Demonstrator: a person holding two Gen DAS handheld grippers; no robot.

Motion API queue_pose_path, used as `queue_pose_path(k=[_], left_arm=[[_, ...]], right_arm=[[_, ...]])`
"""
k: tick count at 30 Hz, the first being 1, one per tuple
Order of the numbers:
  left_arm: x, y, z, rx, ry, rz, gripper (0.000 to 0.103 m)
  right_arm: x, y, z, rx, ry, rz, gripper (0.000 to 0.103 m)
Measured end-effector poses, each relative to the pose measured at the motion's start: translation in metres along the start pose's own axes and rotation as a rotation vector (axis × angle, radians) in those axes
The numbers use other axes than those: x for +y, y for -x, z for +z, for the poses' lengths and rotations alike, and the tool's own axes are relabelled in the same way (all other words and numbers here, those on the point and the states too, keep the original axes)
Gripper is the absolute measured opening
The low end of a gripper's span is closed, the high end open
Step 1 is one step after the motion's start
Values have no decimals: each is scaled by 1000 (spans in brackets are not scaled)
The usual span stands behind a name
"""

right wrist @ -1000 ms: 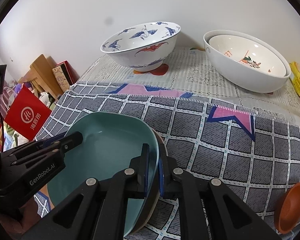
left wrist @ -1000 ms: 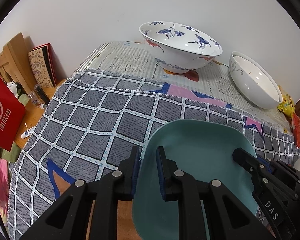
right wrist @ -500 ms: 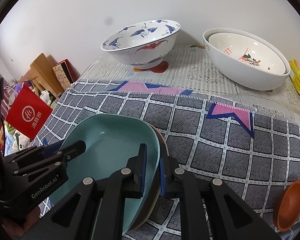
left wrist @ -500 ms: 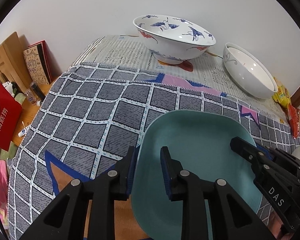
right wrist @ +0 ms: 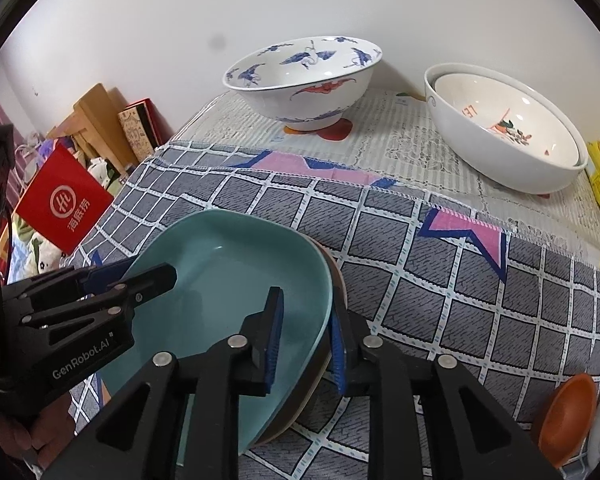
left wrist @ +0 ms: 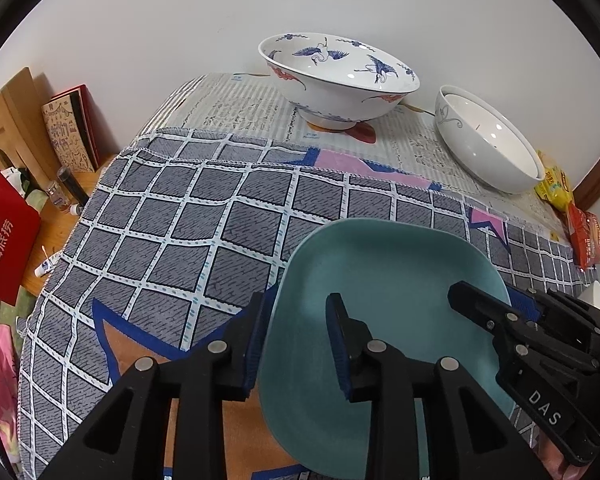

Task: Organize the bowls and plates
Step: 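Lower the teal plate onto the pink plate and open both grippers, then move both grippers toward the two small brown clay dishes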

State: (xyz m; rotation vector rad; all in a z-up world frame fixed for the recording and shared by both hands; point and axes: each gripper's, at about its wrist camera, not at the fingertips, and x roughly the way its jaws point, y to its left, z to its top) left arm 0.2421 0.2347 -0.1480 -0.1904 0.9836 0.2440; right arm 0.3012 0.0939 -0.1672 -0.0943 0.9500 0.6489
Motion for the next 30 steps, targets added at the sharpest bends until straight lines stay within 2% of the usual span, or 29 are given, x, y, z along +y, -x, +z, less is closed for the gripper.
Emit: queue_pose_path(k=[7, 9, 20, 23, 28, 30], left_arm=[[-3, 7, -3, -5, -12, -3, 30], [-4, 9, -3, -5, -12, -4, 30], [-14, 27, -4, -20, -32, -12, 30], [-24, 37, -7, -32, -46, -16, 30], [-53, 58, -10, -56, -92, -36, 30], [-70, 67, -13, -72, -118, -42, 31]], right_arm=[[1, 6, -2, -1, 5, -2, 27], [0, 8, -3, 3, 11, -18, 39], [-5, 24, -13, -6, -2, -16, 40], [-12, 39, -17, -24, -22, -21, 40], [-30, 82, -26, -93, -37, -100, 40], [-42, 105, -32, -128, -49, -131, 46]])
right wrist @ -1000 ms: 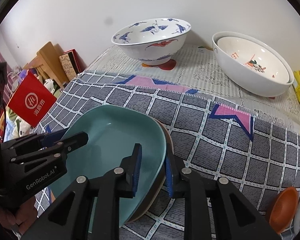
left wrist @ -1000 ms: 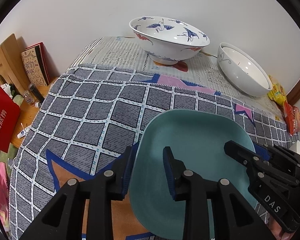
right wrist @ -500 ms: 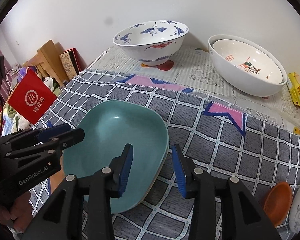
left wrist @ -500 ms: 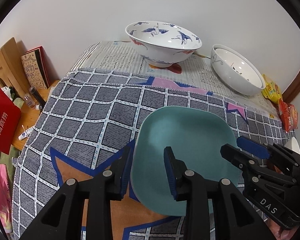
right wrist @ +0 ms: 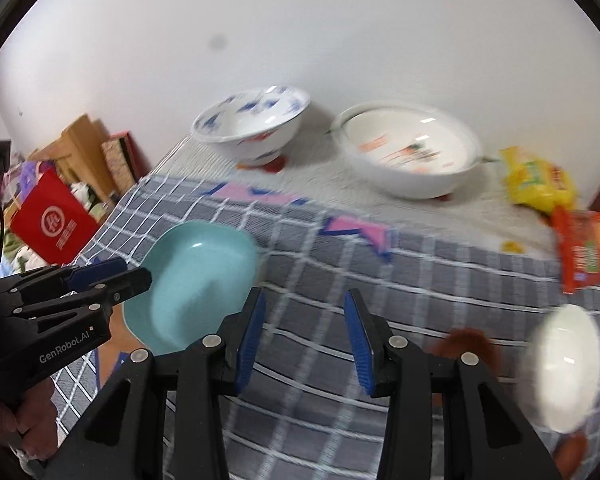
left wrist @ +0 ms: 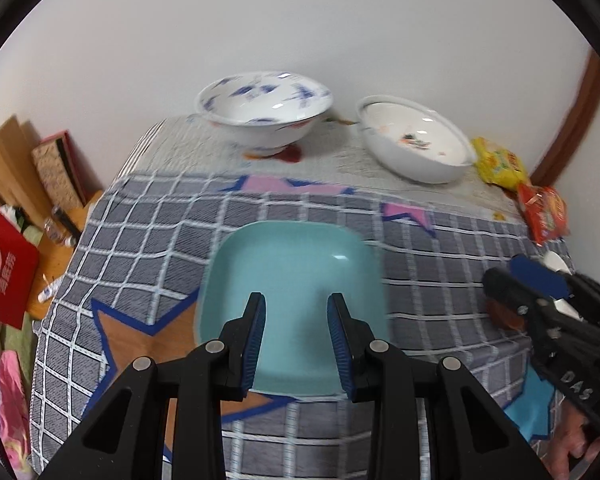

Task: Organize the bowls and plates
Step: 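Move both grippers toward the two small brown clay dishes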

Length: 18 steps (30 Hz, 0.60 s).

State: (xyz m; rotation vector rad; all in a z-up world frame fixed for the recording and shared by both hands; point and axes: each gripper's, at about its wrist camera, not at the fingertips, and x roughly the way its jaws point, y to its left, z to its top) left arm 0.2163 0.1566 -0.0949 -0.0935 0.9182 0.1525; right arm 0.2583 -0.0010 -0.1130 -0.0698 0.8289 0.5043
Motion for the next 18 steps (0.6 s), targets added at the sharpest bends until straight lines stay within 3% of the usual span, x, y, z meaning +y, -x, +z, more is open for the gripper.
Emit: queue_pose_path(k=[2, 7, 13, 18], left_arm=[[-19, 8, 0, -11, -20, -12, 38], [-74, 23, -2, -38, -81, -39, 39], [-140, 40, -6, -70, -132, -77, 39], [-178, 45, -12, -57, -133, -121, 39]], right_arm=[[-19, 23, -6, -36, -9, -26, 50], [-72, 76, -25, -99, -59, -154, 53], [-135, 126, -47, -118, -136, -268, 53], [-183, 156, -75, -106, -218, -305, 53]])
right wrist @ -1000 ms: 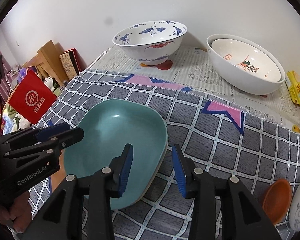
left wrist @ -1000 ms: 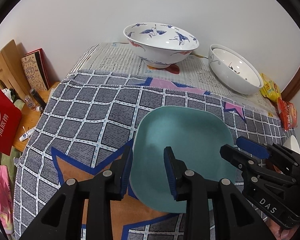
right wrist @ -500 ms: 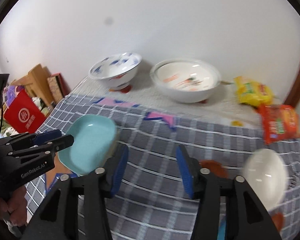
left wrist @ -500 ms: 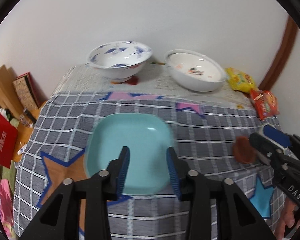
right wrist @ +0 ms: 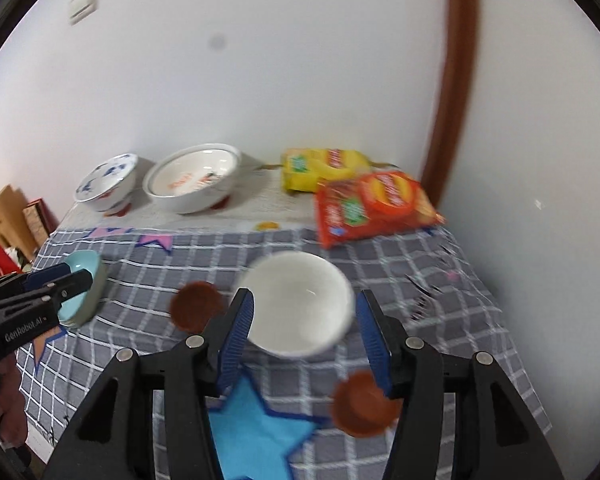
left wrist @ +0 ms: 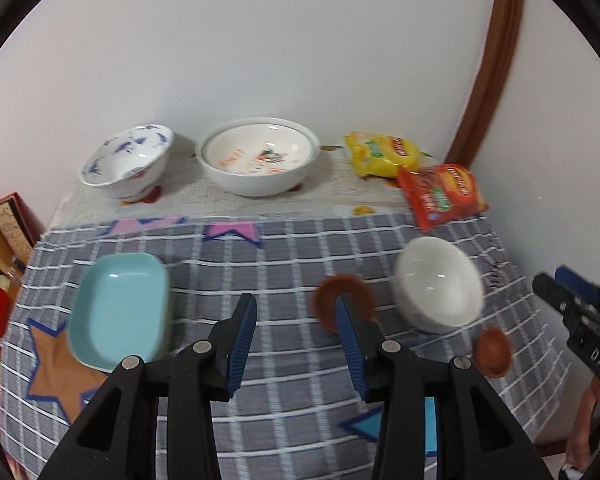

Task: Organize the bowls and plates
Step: 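Move both grippers toward the two small brown clay dishes, then grasp a brown clay dish with each gripper and lift both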

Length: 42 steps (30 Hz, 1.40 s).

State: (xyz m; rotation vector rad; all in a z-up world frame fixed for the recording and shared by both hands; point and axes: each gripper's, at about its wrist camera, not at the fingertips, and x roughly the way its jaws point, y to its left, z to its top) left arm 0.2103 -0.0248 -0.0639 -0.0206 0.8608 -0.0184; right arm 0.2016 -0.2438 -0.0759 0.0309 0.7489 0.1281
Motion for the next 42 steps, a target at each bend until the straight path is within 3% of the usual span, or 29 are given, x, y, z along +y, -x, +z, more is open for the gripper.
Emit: queue_pose_path(k=[7, 13, 23, 26, 32, 42], left_arm=[[-39, -1, -2, 10, -46, -10, 39], [-42, -7, -4, -2, -49, 16, 39], [-14, -51, -1, 110, 24, 27, 39], [-11, -72, -2, 149, 35, 24, 44], [-9, -106, -4, 196, 45, 19, 54], [-7, -139, -10, 223, 36, 11, 54]], right_arm=[[-56, 16, -30, 26, -57, -45, 53], [-83, 5, -55, 77, -116, -47, 53], [-90, -40, -80, 158, -159, -20, 53], [-94, -55, -87, 180, -188, -7, 53], [-93, -70, -97, 208, -207, 0, 53], [-97, -84, -103, 236, -255, 4, 50]])
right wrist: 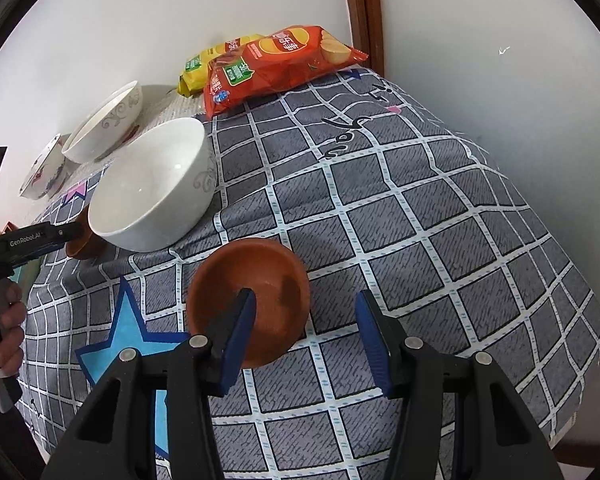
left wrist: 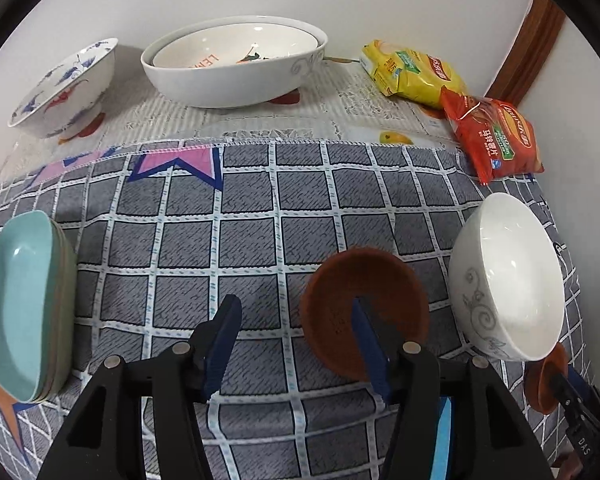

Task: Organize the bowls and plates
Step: 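Grasp a brown clay dish with each gripper and lift both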

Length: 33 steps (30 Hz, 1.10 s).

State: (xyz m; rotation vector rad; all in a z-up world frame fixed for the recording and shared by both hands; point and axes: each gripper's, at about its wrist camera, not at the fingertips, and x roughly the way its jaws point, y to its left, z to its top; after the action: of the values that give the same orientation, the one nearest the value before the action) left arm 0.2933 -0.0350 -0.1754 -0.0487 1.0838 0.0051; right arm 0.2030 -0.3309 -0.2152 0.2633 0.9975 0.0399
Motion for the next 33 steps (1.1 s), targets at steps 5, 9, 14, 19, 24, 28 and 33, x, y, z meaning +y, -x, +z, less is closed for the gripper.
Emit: queue_pose_path(k=[5, 9, 14, 19, 24, 28, 33], left_arm=[[1, -7, 2, 5, -15, 10, 53], [2, -11, 4, 5, -15, 0, 53], [3, -14, 5, 12, -17, -14, 42], [1, -17, 4, 14, -27, -23, 33], [-2, -18, 4, 19, -28, -51, 19], [-6, -17, 4, 12, -37, -46, 15], [-6, -9, 2, -4, -38, -58, 9]], right_arm=[[-2, -5, 1, 4, -16, -13, 45], [-2, -9, 2, 11, -23, -11, 37], [0, -14, 3, 11, -20, -16, 31], [0, -16, 4, 12, -23, -12, 20], [3, -18, 4, 9, -12, -7, 13], [4, -16, 4, 0, -8, -7, 11], [10, -9, 3, -20, 12, -16, 9]])
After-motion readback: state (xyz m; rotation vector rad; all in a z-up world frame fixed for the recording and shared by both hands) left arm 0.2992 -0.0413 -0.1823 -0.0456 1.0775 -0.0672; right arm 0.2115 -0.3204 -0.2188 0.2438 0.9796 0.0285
